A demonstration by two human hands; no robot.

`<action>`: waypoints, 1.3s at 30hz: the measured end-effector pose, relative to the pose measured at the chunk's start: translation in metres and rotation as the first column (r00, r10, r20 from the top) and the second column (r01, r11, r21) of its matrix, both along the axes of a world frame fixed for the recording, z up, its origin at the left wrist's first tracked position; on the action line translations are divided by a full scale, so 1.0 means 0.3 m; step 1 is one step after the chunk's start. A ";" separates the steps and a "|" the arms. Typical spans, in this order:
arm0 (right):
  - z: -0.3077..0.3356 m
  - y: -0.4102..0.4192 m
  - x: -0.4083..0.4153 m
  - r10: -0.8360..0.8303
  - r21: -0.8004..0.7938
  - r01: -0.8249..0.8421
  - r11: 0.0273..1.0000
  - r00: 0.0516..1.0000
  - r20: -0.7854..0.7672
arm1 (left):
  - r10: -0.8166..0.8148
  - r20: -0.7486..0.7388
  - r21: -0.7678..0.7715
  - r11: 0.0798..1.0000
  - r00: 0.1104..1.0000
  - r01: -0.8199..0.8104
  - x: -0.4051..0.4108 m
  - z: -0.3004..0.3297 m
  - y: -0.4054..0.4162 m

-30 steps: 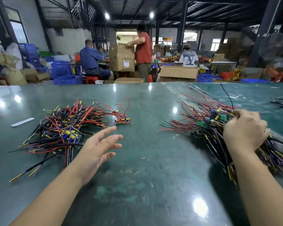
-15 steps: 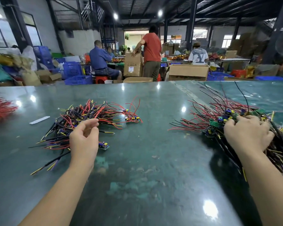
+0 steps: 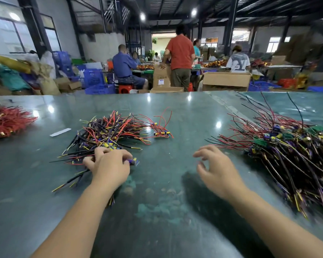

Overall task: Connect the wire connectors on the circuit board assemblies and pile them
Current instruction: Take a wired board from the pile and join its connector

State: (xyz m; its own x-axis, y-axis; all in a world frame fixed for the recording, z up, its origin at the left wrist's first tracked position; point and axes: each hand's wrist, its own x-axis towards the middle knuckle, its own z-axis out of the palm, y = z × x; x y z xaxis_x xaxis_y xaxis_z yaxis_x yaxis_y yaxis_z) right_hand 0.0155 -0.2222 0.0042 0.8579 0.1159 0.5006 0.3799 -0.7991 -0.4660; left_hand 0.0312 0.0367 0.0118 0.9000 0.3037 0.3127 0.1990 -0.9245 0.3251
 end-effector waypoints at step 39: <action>0.024 0.061 -0.015 0.461 0.993 -0.113 0.034 0.883 0.085 | -0.655 0.252 -0.781 0.298 0.713 0.549 -0.109 0.025 -0.182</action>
